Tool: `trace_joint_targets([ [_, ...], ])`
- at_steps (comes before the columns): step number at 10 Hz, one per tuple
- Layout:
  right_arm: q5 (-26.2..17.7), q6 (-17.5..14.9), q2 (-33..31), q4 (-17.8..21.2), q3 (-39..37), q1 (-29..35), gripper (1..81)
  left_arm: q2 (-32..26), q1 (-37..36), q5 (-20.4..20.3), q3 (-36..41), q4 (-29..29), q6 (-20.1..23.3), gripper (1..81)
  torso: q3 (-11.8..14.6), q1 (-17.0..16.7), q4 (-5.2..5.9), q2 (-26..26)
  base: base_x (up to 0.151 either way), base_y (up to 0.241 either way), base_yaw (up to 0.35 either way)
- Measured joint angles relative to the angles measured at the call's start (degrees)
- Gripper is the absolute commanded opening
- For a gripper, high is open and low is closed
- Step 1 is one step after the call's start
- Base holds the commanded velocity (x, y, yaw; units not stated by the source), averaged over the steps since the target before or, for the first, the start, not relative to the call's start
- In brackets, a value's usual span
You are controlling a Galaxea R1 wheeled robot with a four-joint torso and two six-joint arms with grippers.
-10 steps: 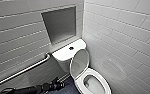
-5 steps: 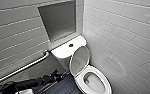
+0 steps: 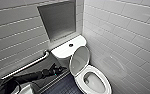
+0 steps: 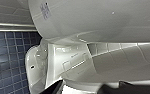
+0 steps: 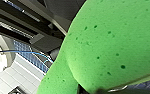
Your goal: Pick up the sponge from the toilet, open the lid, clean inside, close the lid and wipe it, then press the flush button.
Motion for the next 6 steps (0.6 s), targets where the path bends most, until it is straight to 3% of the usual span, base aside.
trace_joint_targets([
  [1, 0.17, 0.02, 0.0, 0.0, 0.0, -0.04, 1.0, 0.69, -0.52, -1.6, -0.11, 0.0, -0.21, 81.1, 0.0, 0.0, 0.0, 0.0, 0.0, 0.0, 0.0],
  [6, 1.18, 0.02, 0.18, 0.0, 0.02, -0.01, 1.0, 4.94, -1.52, -2.07, -1.68, 0.11, -0.32, 81.1, -0.02, 0.0, 0.0, 0.02, 0.0, 0.0, 0.0],
])
